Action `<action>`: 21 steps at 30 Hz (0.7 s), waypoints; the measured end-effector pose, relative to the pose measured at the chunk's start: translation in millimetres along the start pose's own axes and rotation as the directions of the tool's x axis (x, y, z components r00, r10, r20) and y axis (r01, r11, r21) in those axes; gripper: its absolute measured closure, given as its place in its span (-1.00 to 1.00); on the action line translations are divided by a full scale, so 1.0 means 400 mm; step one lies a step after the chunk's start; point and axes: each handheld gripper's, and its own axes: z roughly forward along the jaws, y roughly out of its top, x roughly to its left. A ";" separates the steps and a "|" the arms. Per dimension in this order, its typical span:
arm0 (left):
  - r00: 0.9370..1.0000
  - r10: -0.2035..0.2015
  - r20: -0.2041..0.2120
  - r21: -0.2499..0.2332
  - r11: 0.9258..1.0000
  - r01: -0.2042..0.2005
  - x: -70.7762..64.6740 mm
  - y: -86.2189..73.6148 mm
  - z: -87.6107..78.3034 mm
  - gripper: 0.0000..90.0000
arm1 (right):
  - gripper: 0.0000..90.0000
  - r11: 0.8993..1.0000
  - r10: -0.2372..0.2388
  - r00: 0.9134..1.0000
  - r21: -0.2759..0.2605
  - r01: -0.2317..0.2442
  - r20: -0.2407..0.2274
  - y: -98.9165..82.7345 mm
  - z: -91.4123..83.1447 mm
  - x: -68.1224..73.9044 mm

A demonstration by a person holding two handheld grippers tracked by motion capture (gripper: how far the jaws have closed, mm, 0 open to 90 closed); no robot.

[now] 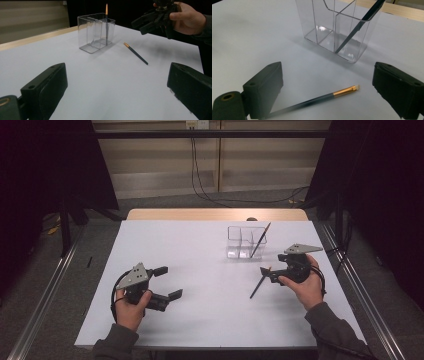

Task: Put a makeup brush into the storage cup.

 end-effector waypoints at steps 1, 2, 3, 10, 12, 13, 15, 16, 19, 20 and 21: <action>1.000 0.002 -0.006 0.002 1.000 -0.002 0.000 0.000 0.000 -0.94 | -0.79 1.000 0.006 1.000 0.008 -0.006 0.004 0.004 0.000 0.001; 1.000 -0.002 0.006 -0.004 1.000 0.002 0.001 0.000 0.001 -0.94 | -0.79 1.000 0.006 1.000 0.015 -0.007 0.007 0.006 0.000 0.002; 1.000 -0.002 0.002 -0.001 1.000 0.002 0.000 0.000 0.000 -0.94 | -0.79 0.999 0.010 1.000 0.030 -0.010 0.009 0.010 0.001 0.003; 1.000 0.001 0.001 0.002 1.000 -0.001 -0.001 0.000 0.001 -0.94 | -0.79 0.994 0.007 1.000 0.110 -0.009 0.018 0.023 0.014 0.012; 1.000 0.001 0.011 0.004 1.000 -0.001 0.000 0.000 0.001 -0.94 | -0.79 0.991 0.008 1.000 0.133 -0.011 0.018 0.026 0.019 0.014; 1.000 0.001 0.010 0.004 1.000 -0.002 0.000 0.000 0.001 -0.94 | -0.79 0.990 0.010 1.000 0.144 -0.012 0.017 0.027 0.021 0.014; 1.000 0.001 0.017 0.003 1.000 -0.001 0.002 0.000 0.001 -0.94 | -0.79 0.988 0.009 1.000 0.157 -0.011 0.013 0.031 0.025 0.013; 1.000 -0.001 0.019 0.001 1.000 0.001 0.002 0.000 0.000 -0.94 | -0.79 0.985 0.008 1.000 0.171 -0.011 0.017 0.033 0.026 0.013; 1.000 -0.002 0.019 0.001 1.000 0.002 0.003 0.000 0.000 -0.94 | -0.79 0.978 0.019 1.000 0.206 -0.023 0.021 0.041 0.030 0.013; 1.000 -0.002 0.013 -0.004 1.000 0.002 0.002 -0.001 0.001 -0.94 | -0.79 0.977 0.023 0.999 0.212 -0.027 0.022 0.042 0.032 0.013; 1.000 -0.002 0.008 -0.001 1.000 0.002 0.002 0.000 0.000 -0.94 | -0.79 0.975 0.025 0.999 0.222 -0.029 0.023 0.043 0.034 0.013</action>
